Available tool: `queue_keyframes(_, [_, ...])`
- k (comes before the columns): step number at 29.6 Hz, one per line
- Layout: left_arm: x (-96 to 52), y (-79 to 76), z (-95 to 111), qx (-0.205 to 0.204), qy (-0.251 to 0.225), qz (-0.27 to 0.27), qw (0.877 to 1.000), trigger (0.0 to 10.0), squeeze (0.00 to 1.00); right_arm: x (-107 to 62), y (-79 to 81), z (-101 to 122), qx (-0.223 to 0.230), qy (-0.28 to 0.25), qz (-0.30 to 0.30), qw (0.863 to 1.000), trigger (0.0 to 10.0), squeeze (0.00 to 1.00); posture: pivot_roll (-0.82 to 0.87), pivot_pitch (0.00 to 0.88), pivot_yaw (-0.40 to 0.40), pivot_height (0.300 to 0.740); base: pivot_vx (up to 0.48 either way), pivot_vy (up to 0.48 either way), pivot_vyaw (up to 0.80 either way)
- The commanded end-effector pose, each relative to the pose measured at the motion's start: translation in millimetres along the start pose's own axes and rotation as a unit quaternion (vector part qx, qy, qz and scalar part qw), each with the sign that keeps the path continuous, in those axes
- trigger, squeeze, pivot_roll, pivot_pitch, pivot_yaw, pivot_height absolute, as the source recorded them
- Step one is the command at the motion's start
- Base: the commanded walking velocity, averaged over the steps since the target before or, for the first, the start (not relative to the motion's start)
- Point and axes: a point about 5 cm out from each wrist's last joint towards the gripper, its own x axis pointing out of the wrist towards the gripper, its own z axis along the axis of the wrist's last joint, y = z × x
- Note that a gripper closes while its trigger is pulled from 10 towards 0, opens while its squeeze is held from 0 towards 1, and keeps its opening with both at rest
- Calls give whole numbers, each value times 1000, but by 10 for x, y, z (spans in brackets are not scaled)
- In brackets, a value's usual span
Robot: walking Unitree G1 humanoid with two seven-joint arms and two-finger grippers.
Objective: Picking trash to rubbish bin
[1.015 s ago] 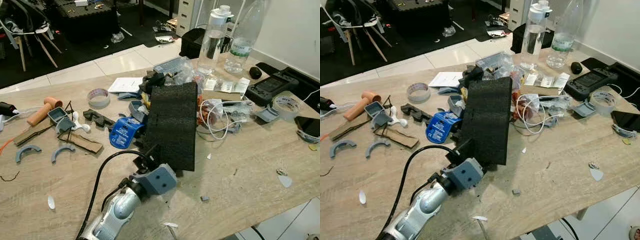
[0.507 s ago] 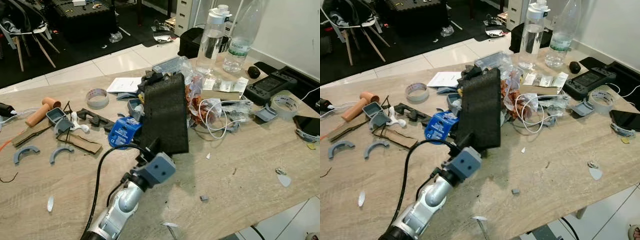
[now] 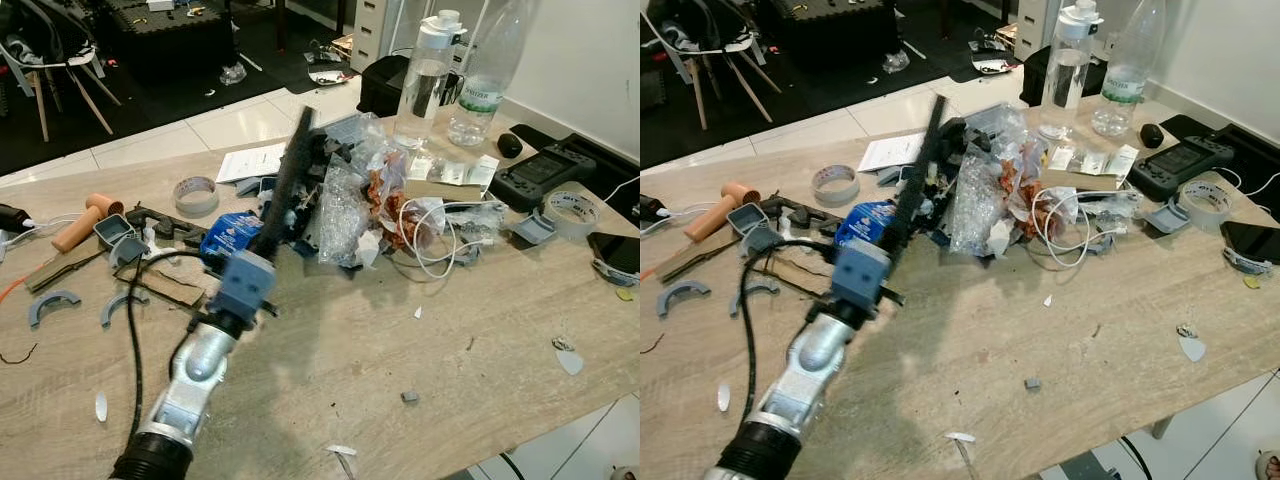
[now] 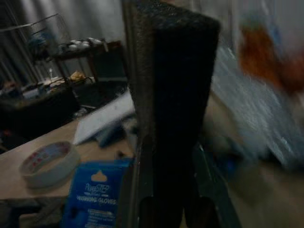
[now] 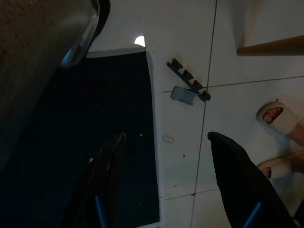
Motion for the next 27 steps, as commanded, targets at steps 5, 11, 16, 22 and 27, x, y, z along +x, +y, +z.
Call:
queue_keyframes(5, [82,164,269,-112,-55,-5,992,0,0,0,7,-27,-1,4,2,1000,10000,0,-66,50,13,740,0,0,0])
queue_keyframes(11, [72,297,553,-232,-121,-41,964,0,0,-1,-7,-29,0,3,1,1000,10000,0,-62,51,16,740,0,0,0])
queue_keyframes(16, [76,370,571,-330,-118,-35,936,10000,0,-1,-1,-38,3,4,1,1000,10000,0,-61,54,22,740,0,0,0])
queue_keyframes(22, [115,234,589,-384,-104,-37,917,10000,0,-1,7,-44,8,4,1,1000,10000,0,-57,56,26,740,0,0,0])
queue_keyframes(27, [137,108,543,-397,-62,-56,914,10000,0,0,13,-37,7,4,1,1000,10000,0,-50,55,20,740,-116,0,0])
